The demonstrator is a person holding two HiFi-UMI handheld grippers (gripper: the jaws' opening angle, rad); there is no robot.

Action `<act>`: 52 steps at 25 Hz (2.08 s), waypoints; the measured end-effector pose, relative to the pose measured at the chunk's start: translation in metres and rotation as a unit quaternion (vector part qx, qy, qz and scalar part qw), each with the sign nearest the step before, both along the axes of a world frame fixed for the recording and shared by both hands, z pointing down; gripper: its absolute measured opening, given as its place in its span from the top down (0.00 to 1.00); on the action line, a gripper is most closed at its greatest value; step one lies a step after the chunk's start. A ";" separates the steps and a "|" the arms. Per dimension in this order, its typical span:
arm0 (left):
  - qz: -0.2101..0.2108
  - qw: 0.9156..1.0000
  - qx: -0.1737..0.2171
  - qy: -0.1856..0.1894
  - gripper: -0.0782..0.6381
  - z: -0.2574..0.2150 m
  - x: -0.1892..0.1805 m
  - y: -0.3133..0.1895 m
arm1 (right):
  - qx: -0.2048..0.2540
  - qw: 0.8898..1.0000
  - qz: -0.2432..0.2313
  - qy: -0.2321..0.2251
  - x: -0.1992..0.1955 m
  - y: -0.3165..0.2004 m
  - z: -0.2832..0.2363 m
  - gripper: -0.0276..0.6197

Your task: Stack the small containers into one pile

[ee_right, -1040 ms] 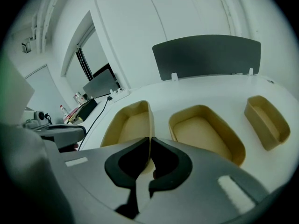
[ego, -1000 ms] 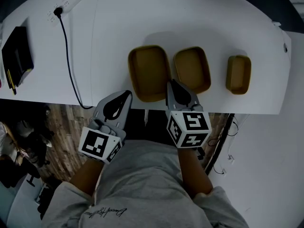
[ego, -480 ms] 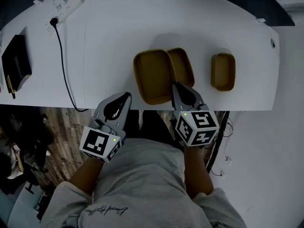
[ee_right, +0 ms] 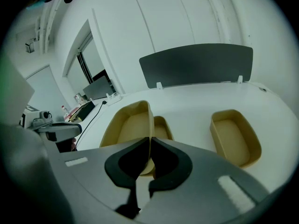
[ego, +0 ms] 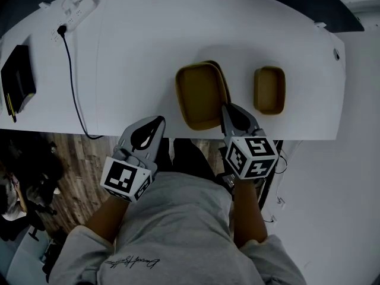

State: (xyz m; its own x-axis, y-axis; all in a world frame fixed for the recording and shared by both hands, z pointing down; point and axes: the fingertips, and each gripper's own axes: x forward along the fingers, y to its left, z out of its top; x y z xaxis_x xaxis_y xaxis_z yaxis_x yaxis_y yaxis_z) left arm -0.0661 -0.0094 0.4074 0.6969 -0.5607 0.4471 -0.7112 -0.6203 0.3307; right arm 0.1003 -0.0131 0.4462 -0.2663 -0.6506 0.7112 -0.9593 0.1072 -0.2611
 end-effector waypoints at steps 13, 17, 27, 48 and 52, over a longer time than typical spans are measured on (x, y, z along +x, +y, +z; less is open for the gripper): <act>-0.030 0.999 -0.015 -0.003 0.89 0.010 0.017 0.005 | -0.018 0.999 -0.029 0.008 0.031 -0.004 0.023 0.91; -0.036 0.999 -0.018 -0.005 0.89 0.013 0.015 0.007 | -0.022 0.999 -0.033 0.006 0.032 -0.006 0.028 0.91; -0.040 0.999 -0.026 -0.009 0.89 0.020 0.008 0.013 | -0.018 0.999 -0.040 -0.002 0.034 -0.010 0.029 0.91; -0.040 0.998 -0.039 -0.011 0.89 0.031 0.004 0.007 | -0.028 0.998 -0.057 0.010 0.032 -0.017 0.044 0.91; -0.038 0.999 -0.037 -0.013 0.89 0.031 0.005 0.004 | -0.029 0.998 -0.056 0.010 0.032 -0.017 0.047 0.83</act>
